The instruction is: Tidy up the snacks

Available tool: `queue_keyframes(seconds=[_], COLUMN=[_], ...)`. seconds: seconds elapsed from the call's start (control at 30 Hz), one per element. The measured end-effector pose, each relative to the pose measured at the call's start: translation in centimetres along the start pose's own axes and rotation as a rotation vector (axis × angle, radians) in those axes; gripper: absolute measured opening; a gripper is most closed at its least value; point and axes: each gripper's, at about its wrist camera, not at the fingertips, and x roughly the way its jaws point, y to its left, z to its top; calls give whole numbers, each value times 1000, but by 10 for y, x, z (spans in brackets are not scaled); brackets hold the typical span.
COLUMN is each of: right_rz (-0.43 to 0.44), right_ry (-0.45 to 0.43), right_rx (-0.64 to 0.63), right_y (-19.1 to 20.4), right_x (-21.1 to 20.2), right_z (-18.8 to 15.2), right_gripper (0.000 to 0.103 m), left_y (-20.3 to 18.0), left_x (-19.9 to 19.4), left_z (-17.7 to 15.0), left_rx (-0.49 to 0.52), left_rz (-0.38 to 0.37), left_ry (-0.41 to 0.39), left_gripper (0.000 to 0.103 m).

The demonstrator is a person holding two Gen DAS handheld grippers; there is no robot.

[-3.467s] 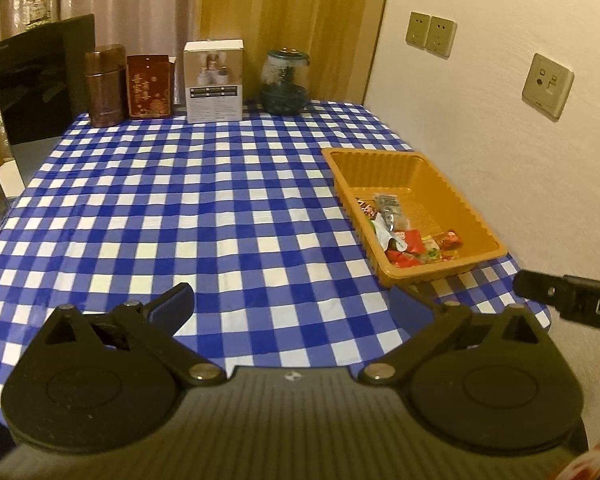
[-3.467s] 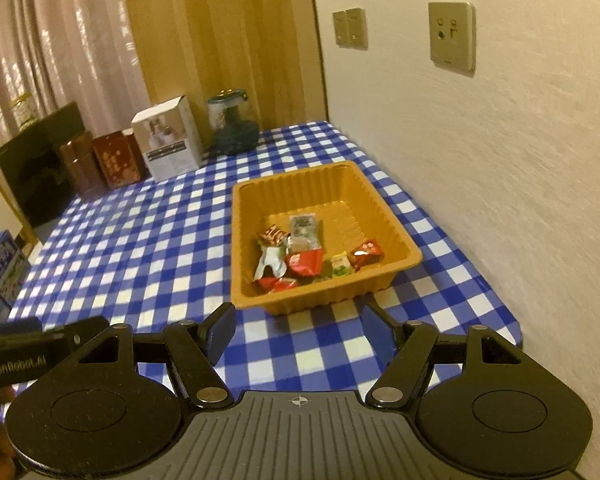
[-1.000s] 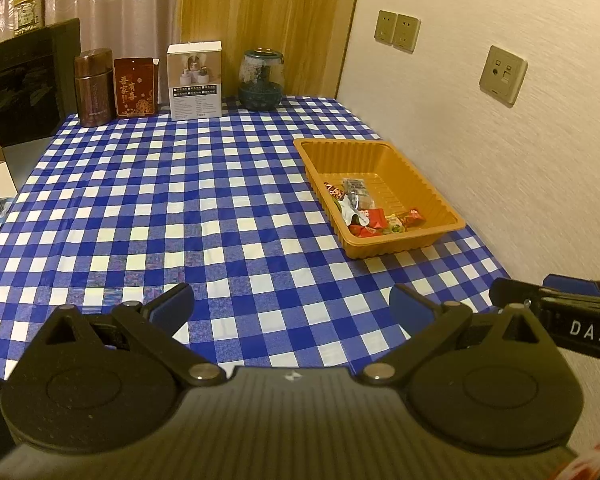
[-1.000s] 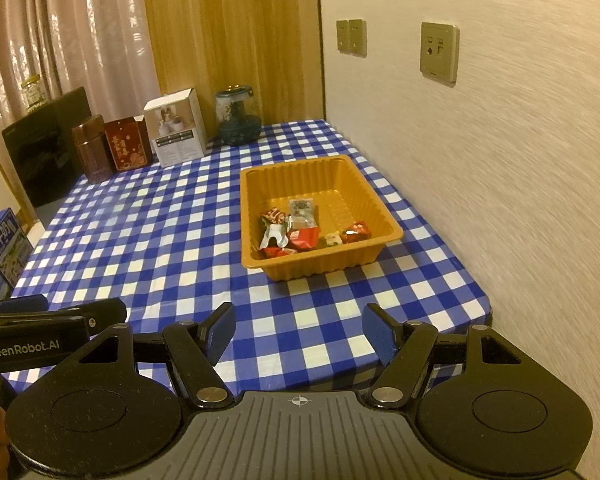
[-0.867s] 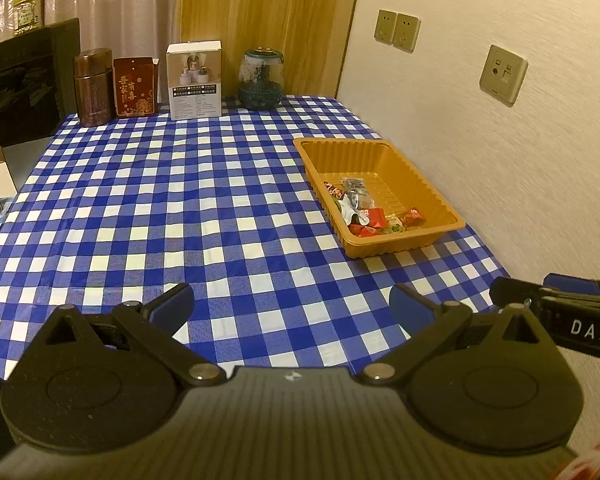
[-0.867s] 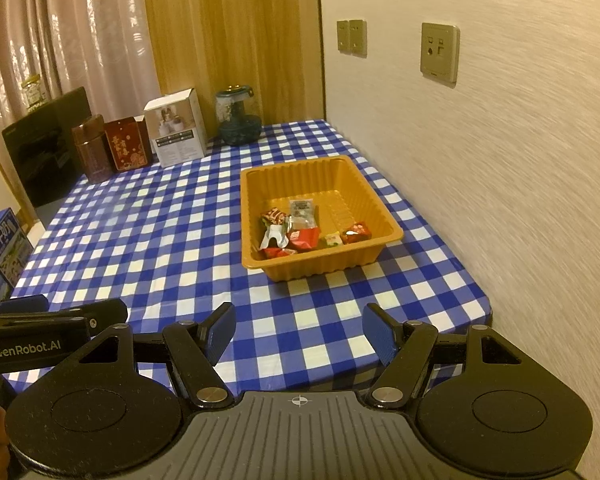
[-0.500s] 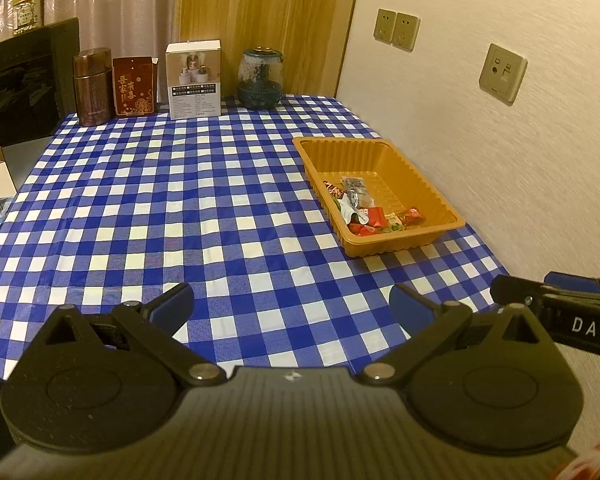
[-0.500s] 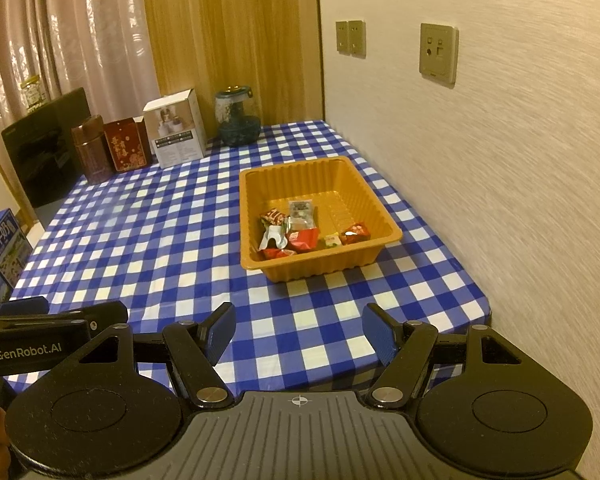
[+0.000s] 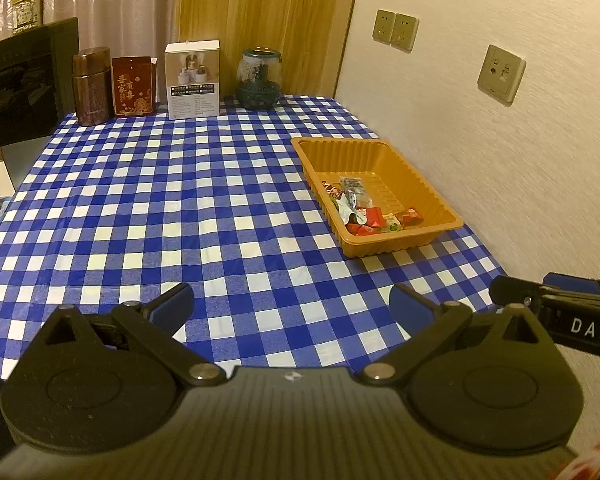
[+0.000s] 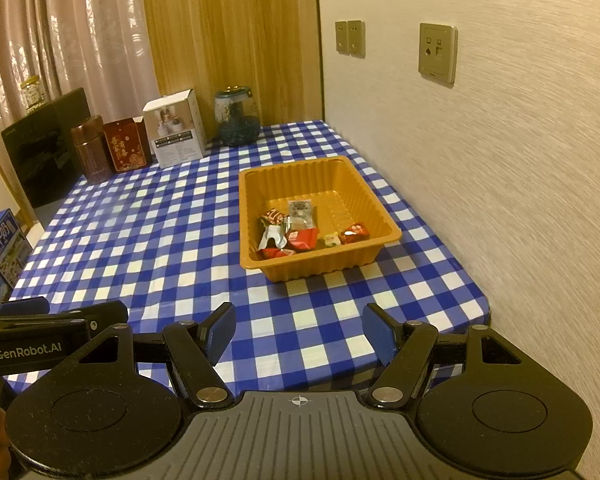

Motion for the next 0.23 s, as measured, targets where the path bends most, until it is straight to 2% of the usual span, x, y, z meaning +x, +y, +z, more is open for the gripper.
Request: queue_keyframes(seconds=[0.23], right_rz=[1], right_ry=[-1], right_rx=[-1], right_y=[0], right_x=[0], right_z=[0], right_gripper=[70], left_y=[-3], left_x=[2], left_z=[-3], left_rx=[11], left_rz=[-14], left_ry=[-9], left_gripper=[103])
